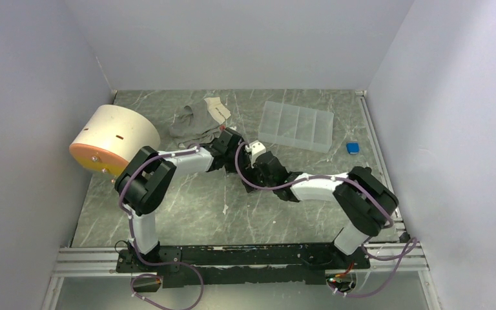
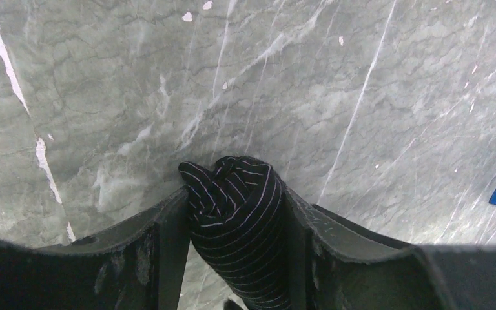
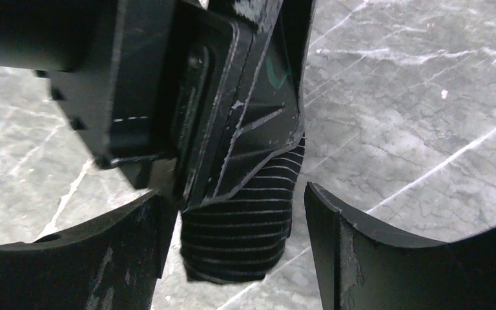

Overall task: Roll the underwear
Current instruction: Roll the underwear to the center of the board, then pick up the underwear from the center of the board.

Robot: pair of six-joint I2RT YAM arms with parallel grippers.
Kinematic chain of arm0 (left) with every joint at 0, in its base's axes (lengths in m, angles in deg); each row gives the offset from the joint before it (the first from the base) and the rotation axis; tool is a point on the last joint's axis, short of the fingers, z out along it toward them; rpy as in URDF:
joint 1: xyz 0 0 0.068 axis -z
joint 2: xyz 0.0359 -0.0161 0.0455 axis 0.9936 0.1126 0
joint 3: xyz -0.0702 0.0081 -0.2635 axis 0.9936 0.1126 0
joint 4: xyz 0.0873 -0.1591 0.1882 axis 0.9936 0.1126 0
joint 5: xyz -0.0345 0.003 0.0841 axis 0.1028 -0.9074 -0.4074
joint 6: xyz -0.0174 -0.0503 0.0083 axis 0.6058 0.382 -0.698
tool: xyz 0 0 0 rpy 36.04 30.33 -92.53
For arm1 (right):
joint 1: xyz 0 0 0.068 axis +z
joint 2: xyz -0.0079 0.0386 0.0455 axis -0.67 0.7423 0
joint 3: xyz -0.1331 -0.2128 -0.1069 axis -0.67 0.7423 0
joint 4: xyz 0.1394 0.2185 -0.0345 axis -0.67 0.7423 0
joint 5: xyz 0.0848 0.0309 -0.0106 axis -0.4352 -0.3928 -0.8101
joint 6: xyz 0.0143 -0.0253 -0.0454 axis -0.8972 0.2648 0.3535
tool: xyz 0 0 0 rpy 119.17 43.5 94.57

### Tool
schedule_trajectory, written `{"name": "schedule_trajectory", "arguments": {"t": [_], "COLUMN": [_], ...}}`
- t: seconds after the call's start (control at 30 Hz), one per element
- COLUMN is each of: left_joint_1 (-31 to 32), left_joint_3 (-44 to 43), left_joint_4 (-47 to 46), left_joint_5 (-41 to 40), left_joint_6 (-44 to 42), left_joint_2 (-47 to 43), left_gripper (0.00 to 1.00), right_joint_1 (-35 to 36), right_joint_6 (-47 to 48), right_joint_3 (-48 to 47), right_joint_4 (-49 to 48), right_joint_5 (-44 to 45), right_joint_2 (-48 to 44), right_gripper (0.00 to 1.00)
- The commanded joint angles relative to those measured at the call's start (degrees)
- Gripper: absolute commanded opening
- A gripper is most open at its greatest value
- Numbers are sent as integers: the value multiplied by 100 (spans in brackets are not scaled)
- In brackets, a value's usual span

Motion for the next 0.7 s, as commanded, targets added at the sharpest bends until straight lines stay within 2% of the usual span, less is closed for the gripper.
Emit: {"name": "schedule_trajectory", "arguments": {"t": [0.0, 0.17, 0.27, 0.4, 0.53, 0.6, 0.67], "left_joint_1": [22, 24, 22, 3, -139, -250, -400], "left_joint_3": [-84, -120, -124, -141, -119, -76, 4], "left_joint_4": [266, 278, 285, 337, 327, 310, 355], "left_joint_5": [30, 98, 117, 148, 274, 357, 393], "left_joint_6": [117, 120, 100, 85, 57, 18, 33], "left_joint_2": [196, 220, 213, 180, 56, -66, -249], "left_gripper": [56, 56, 57, 58, 65, 72, 83], "right_joint_1": [69, 85, 83, 81, 28, -43, -151], "right_joint_6": [124, 167, 228, 231, 140, 37, -157], "right_joint_3": [-179, -229, -195, -156, 10, 43, 219], "right_joint_4": [-613, -556, -509, -281, -121, 44, 34], "right_joint_5": [257, 478, 550, 716, 753, 647, 579], "right_joint_2": [405, 793, 938, 1020, 939, 880, 685], "right_gripper": [74, 72, 65, 38, 15, 5, 1]}}
